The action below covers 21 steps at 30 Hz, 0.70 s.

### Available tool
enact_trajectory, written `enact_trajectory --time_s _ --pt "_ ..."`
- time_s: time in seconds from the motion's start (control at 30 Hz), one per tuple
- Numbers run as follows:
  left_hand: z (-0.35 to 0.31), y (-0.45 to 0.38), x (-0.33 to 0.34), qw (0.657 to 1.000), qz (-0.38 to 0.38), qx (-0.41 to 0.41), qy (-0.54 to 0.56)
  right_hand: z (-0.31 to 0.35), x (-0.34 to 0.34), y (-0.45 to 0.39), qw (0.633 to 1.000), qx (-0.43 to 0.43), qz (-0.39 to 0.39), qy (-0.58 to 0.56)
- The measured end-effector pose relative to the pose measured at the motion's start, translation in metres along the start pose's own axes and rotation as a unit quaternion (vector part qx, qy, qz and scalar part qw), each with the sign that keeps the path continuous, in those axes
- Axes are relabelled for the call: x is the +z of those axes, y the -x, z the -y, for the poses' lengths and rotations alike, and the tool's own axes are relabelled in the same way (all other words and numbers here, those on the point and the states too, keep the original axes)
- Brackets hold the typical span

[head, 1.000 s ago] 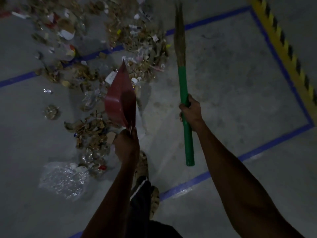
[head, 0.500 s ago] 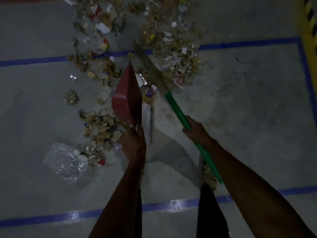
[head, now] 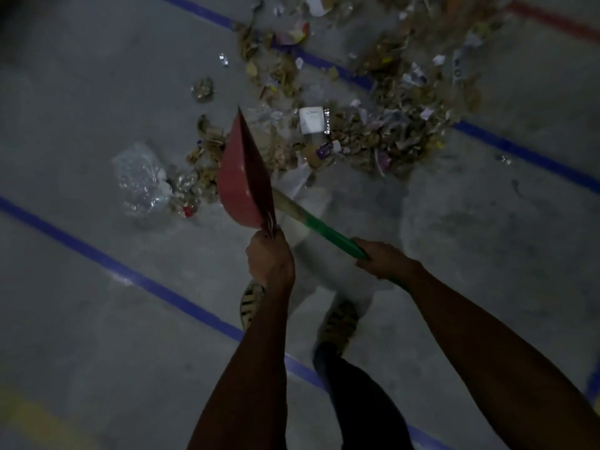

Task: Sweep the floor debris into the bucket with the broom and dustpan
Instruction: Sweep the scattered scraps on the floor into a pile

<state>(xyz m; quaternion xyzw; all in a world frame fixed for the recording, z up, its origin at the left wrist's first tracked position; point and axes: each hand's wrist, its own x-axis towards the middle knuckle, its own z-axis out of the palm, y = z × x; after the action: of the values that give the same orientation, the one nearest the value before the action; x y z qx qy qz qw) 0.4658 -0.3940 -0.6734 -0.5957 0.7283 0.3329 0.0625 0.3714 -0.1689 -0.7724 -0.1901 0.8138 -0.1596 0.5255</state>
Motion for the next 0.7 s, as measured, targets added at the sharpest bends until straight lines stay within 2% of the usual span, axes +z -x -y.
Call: enact_trajectory --time_s 0.1,0.23,0.4,0.57,0.7 --pt "0.026 0.013 0.002 0.999 -0.025 -0.034 0.012 -0.010 0.006 -0.011 0.997 0.027 0.001 0.067" --pt "0.061 0.026 0.002 0.997 -0.052 -0.059 0.024 -0.020 0.006 -0.025 0.990 0.069 -0.067 0.103" --pt "0.095 0.037 -0.005 0.994 -0.073 -0.075 0.026 -0.012 -0.003 -0.039 0.980 0.084 -0.177 0.046" --pt "0.124 0.051 -0.015 0.991 -0.091 -0.079 0.061 0.012 -0.001 -0.017 0.980 0.016 -0.195 -0.040" --pt "0.148 0.070 -0.030 0.987 -0.102 -0.088 0.085 0.048 0.032 0.007 0.983 -0.045 -0.149 -0.099"
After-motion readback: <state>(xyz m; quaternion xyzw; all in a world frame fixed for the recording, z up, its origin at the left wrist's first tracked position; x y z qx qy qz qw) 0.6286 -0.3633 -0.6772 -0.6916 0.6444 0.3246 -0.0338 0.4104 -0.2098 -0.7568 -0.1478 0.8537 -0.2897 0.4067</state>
